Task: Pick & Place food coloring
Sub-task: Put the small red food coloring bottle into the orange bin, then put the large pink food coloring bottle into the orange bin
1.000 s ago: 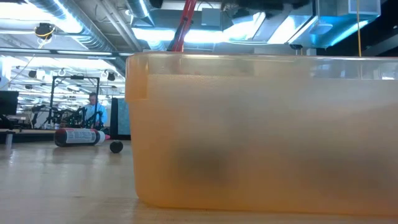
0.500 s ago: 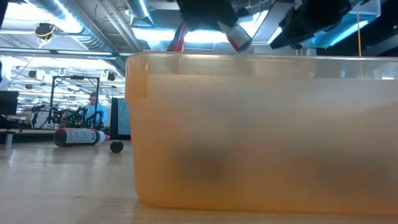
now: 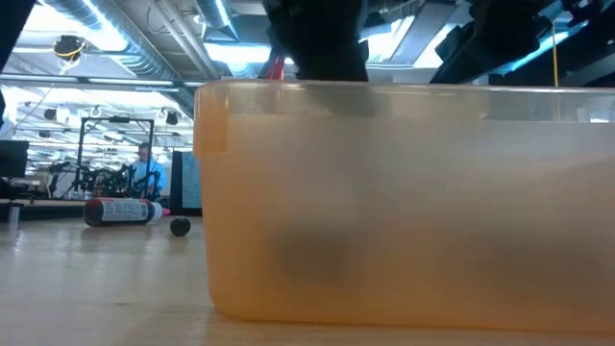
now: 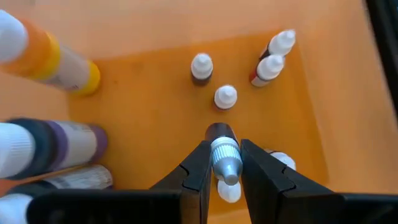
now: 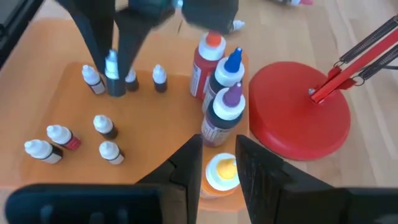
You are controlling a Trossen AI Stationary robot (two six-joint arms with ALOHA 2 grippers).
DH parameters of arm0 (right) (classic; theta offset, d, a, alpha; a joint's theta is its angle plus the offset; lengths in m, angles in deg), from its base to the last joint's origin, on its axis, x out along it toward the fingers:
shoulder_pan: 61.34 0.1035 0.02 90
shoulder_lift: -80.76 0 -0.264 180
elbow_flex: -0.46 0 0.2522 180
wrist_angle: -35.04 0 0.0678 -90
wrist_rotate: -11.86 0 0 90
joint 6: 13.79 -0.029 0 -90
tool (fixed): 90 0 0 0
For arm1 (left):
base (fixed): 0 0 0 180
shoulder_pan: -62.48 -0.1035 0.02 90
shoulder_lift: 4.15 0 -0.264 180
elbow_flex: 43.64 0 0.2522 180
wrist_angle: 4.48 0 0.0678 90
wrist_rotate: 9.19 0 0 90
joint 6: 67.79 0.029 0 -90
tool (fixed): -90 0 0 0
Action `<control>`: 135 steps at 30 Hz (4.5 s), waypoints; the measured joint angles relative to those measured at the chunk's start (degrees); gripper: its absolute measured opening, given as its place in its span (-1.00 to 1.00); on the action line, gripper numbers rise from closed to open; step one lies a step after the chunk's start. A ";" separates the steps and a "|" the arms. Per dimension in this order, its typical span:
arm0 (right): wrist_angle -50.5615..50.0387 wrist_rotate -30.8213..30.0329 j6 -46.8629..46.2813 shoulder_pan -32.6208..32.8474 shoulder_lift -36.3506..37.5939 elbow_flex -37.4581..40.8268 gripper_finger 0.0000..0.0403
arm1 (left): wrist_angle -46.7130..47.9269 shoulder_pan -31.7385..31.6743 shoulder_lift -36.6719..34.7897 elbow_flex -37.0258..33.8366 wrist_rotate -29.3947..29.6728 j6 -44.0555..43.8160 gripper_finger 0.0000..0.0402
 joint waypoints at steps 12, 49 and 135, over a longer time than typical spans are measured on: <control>0.05 0.01 -1.34 0.00 -0.52 0.00 -0.51 | -0.33 0.00 4.39 0.00 -1.53 -1.52 -0.66; -0.11 0.00 -1.07 0.00 -0.48 0.00 -0.51 | 3.15 0.15 0.23 -0.15 -1.45 -0.63 -0.53; 1.50 0.01 6.76 0.00 -0.46 0.00 -0.51 | 4.81 -3.79 -32.42 -51.57 13.88 -58.25 -0.46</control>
